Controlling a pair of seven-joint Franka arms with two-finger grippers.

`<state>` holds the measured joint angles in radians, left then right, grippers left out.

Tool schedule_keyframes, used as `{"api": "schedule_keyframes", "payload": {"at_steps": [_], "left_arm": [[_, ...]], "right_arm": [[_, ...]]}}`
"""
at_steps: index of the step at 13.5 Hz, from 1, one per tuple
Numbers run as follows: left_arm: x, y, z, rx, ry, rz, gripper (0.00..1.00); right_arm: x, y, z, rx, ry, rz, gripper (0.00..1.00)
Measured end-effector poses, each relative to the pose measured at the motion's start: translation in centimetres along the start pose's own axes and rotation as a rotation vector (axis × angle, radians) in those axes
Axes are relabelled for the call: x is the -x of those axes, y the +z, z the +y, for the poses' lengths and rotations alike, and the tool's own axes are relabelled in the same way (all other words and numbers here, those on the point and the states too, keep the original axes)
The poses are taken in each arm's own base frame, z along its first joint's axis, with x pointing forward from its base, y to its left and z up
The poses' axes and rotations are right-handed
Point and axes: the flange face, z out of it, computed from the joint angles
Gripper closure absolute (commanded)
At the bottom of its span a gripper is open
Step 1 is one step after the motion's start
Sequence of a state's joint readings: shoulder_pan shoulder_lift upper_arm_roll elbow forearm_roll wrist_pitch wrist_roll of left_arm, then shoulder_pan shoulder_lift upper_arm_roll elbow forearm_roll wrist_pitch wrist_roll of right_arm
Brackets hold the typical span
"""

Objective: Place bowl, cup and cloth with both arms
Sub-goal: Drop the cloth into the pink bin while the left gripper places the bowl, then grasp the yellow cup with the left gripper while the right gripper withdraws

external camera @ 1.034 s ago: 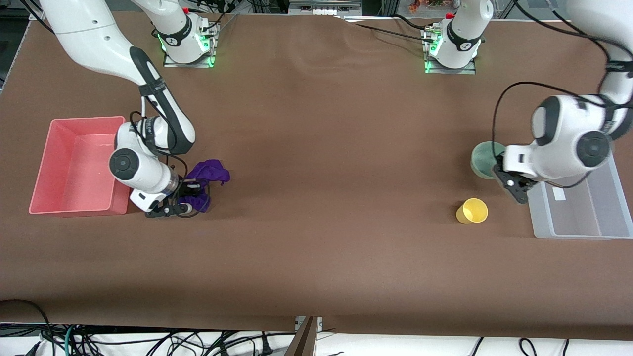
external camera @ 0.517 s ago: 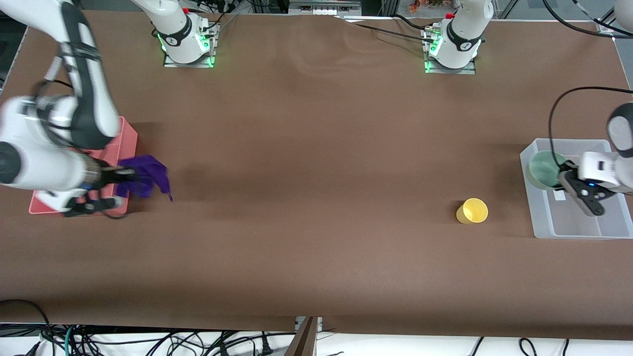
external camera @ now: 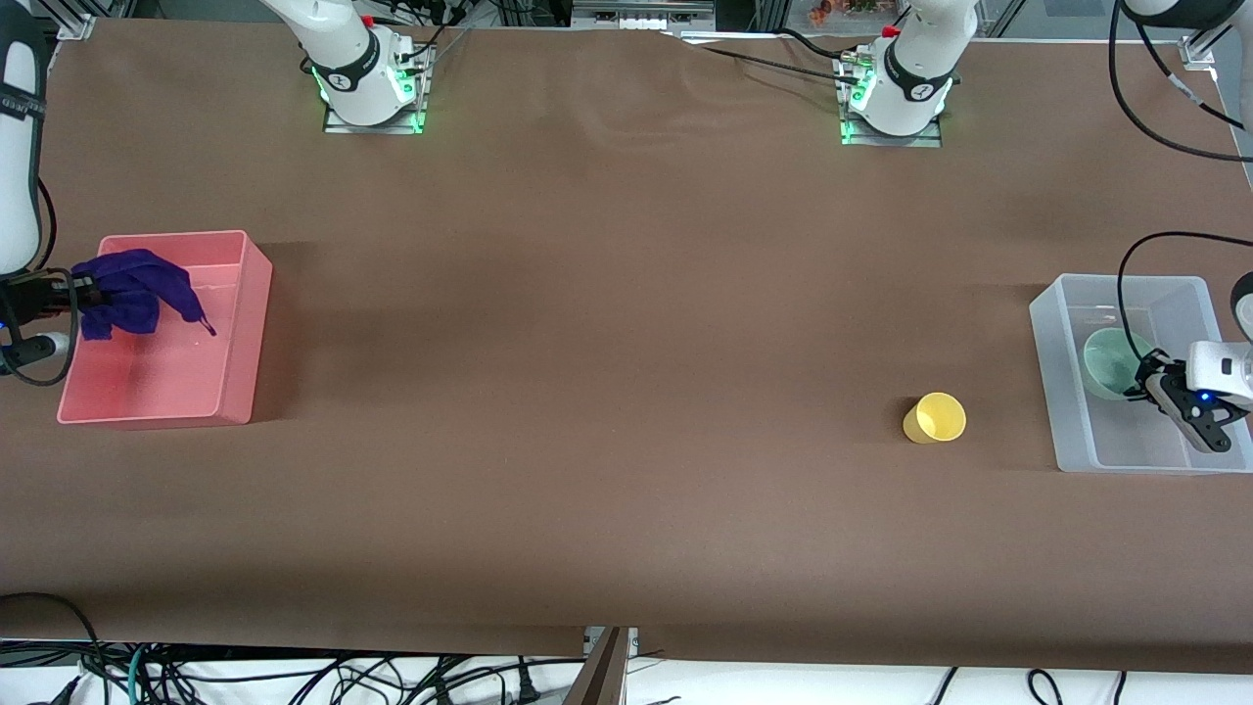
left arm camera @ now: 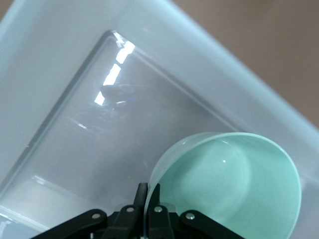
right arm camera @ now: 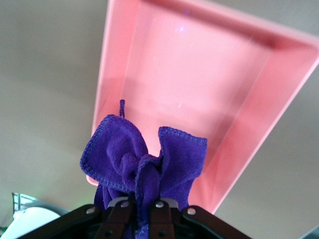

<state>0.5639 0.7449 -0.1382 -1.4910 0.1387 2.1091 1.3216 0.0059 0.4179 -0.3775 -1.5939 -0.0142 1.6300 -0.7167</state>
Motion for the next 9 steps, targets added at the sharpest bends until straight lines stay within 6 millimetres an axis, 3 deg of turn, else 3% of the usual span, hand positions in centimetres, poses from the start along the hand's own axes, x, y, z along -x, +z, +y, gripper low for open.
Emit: {"api": "schedule_keyframes", "payload": {"at_steps": [1, 2, 3, 4, 5, 7, 9], "left_arm": [[0.1, 0.6, -0.2, -0.004, -0.002, 0.003, 0.16], [0.2, 1.1, -0.2, 0.0, -0.003, 0.004, 0.0], [0.1, 1.4, -0.3, 0.001, -0.004, 0.005, 0.0], [0.1, 1.3, -0.4, -0.002, -0.003, 0.006, 0.0], [-0.1, 0.8, -0.5, -0.012, -0.001, 0.01, 0.0], [-1.1, -1.7, -1.0, -0.049, 0.01, 0.023, 0.0], [-4.0, -6.5, 0.0, -0.064, 0.022, 0.023, 0.0]], "right_arm": [[-0.1, 1.8, 0.3, -0.011, 0.003, -0.015, 1.0], [-0.4, 3.6, 0.5, -0.013, 0.003, -0.022, 1.0], [-0.6, 5.6, 0.6, -0.013, 0.003, -0.025, 0.86], [-0.7, 7.5, 0.7, -0.016, 0.005, -0.031, 0.24], [-0.6, 9.2, 0.9, -0.022, 0.008, -0.041, 0.0], [-0.5, 10.7, 1.2, -0.029, 0.013, -0.051, 0.0], [-0.5, 9.0, 1.0, -0.014, 0.011, -0.023, 0.0]]}}
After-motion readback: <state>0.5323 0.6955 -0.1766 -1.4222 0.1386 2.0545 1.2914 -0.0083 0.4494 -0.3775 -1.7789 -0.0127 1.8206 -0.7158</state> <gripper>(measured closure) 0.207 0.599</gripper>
